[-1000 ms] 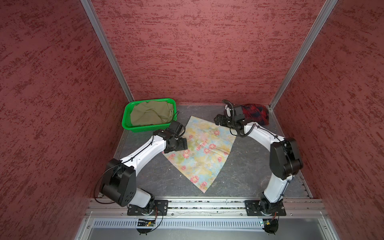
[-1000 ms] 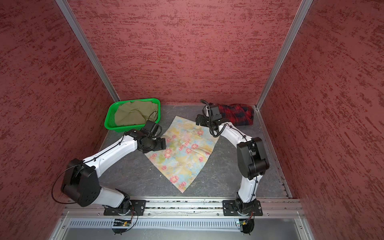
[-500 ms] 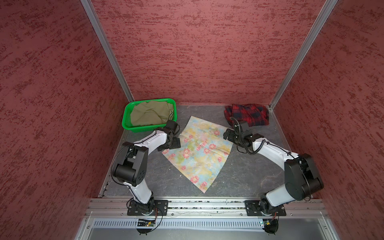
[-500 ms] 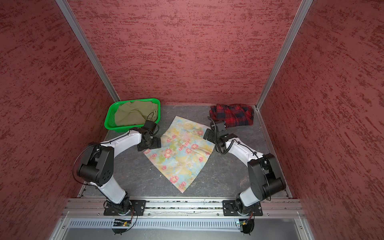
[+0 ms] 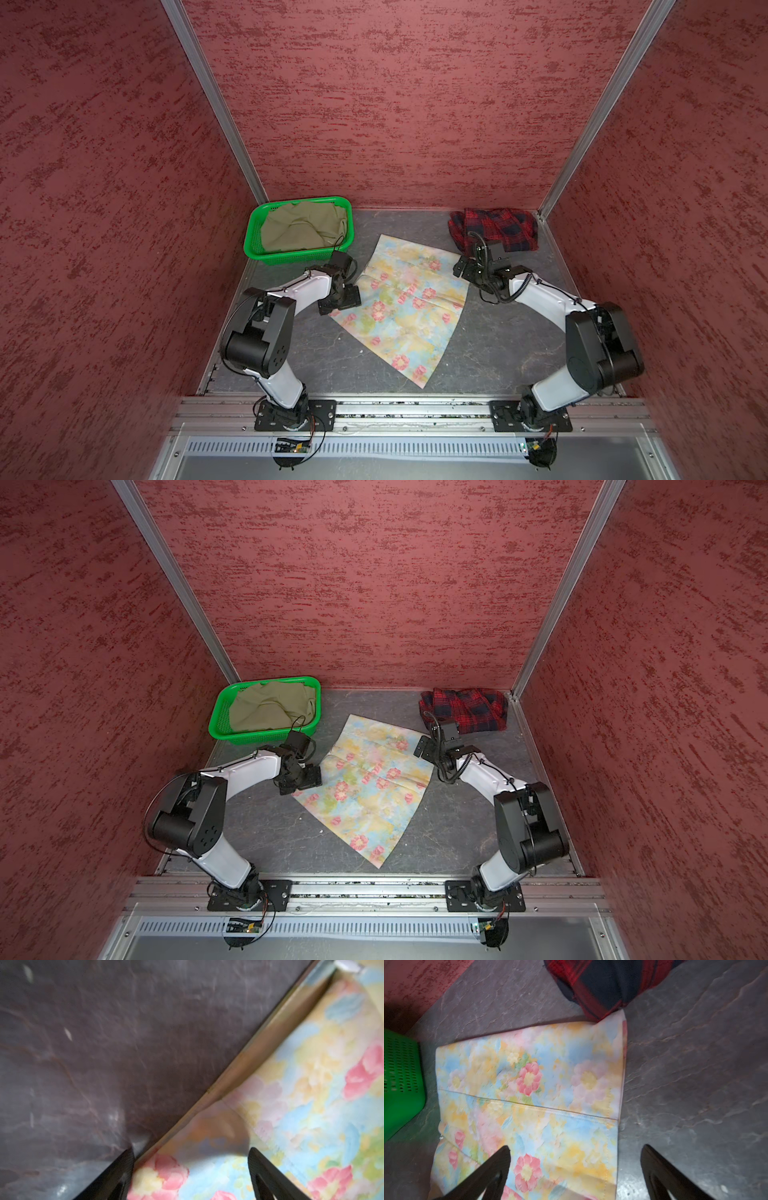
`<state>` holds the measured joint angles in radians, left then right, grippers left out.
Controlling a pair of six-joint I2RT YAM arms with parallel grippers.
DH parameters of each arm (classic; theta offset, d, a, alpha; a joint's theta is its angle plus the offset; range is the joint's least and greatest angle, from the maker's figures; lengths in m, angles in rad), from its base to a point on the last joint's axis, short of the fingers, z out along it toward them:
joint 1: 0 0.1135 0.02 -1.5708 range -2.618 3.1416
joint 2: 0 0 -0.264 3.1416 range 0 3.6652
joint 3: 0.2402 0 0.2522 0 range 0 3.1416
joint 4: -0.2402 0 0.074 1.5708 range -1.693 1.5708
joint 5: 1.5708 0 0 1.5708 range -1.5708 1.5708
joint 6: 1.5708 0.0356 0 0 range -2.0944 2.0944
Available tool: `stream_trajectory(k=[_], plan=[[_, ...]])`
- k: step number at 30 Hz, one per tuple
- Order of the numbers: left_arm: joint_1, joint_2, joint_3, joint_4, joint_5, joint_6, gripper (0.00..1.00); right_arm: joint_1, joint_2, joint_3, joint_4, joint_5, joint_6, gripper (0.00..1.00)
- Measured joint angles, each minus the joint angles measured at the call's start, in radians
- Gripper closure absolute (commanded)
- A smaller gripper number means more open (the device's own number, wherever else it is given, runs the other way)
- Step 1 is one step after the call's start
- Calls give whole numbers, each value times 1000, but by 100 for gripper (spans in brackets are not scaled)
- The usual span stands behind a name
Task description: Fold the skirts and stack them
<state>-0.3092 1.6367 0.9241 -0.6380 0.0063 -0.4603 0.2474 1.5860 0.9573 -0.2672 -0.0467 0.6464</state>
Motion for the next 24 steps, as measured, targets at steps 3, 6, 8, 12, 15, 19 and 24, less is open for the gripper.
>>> stream_trajectory(k=[3, 6, 8, 12, 15, 19, 24], plan=[[-47, -66, -62, -14, 19, -35, 15, -28, 54, 35, 1, -9, -35, 2], [-104, -135, -121, -33, 31, -80, 16, -43, 116, 90, 11, -30, -82, 2], [-148, -187, -159, -48, 50, -116, 15, -50, 151, 125, 24, -48, -120, 2], [-193, -278, -158, -90, 74, -148, 9, -63, 201, 185, 56, -92, -186, 2], [-169, -301, -60, -114, 86, -133, 6, -82, 229, 210, 85, -118, -222, 4], [-105, -219, 174, -100, 99, -60, 5, -120, 248, 212, 111, -131, -242, 11], [-45, 57, 450, -34, 106, 52, 7, -145, 264, 210, 140, -142, -253, 25]])
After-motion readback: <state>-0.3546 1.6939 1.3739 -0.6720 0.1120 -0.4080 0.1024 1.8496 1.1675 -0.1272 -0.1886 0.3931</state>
